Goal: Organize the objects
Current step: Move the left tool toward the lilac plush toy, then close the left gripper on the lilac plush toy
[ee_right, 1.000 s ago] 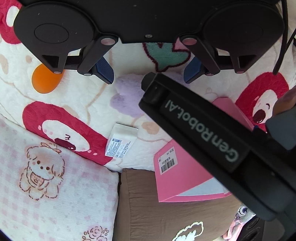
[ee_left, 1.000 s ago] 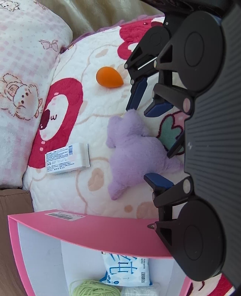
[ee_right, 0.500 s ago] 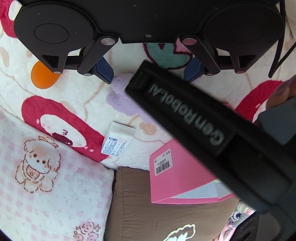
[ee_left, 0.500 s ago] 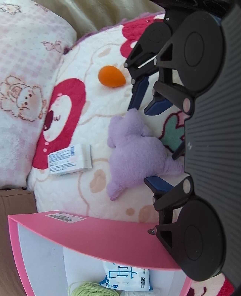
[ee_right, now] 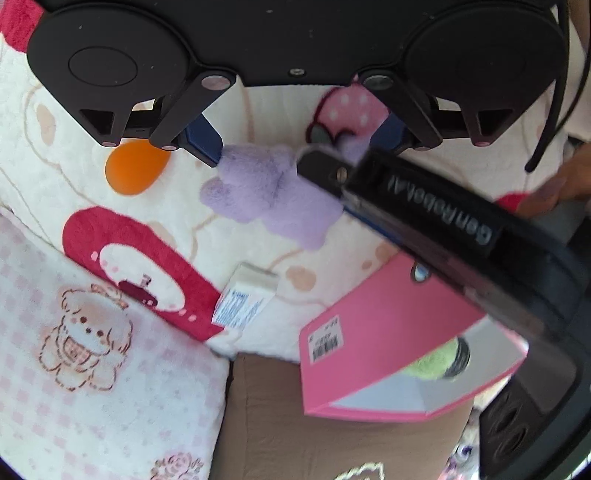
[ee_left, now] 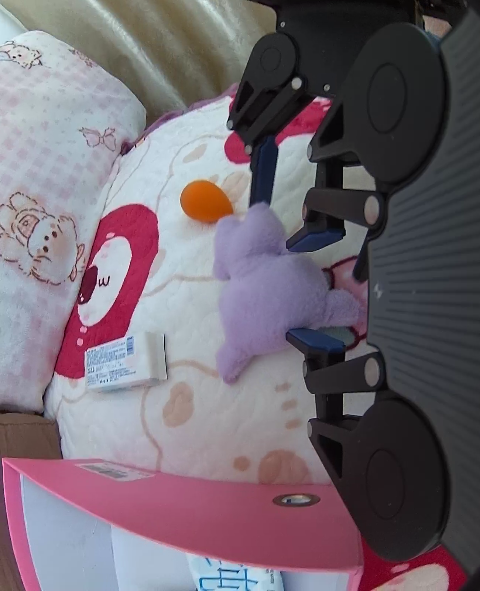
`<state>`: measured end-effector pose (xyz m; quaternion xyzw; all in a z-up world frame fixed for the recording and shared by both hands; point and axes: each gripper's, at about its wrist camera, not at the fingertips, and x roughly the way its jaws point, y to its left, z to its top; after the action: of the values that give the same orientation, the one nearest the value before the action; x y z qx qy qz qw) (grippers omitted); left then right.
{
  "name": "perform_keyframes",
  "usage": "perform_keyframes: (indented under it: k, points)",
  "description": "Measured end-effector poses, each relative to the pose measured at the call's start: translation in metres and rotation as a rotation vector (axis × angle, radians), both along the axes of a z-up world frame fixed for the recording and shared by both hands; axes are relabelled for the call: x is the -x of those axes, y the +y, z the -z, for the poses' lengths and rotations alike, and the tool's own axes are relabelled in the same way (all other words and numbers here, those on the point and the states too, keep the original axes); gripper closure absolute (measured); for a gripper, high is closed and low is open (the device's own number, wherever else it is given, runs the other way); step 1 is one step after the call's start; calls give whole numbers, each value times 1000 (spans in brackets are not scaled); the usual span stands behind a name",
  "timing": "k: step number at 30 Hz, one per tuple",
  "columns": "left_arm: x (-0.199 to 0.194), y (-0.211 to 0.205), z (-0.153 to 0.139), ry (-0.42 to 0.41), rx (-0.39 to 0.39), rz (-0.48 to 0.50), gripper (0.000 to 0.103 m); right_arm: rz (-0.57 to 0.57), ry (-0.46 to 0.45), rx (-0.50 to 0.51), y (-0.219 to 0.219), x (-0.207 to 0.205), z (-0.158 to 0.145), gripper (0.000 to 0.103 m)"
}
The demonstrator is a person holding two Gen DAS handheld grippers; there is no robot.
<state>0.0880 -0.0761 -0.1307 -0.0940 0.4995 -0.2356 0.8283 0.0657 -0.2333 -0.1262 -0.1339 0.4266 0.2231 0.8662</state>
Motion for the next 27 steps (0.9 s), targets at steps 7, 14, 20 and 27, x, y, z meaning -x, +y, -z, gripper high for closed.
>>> perform_keyframes:
  k: [7,14,20,27]
  points:
    - [-9,3,3,-9,-4,-36,61,49,10,-11,0,-6,9,14]
    - [-16,3,12,39,46,-58,69,163,104,-164,-17,-25,18,13]
    - [-16,-1,15,38,40,-62,69,187,107,-160,-10,-33,30,12]
    - [-17,4,17,58,58,-64,69,156,31,-44,2,-26,26,14]
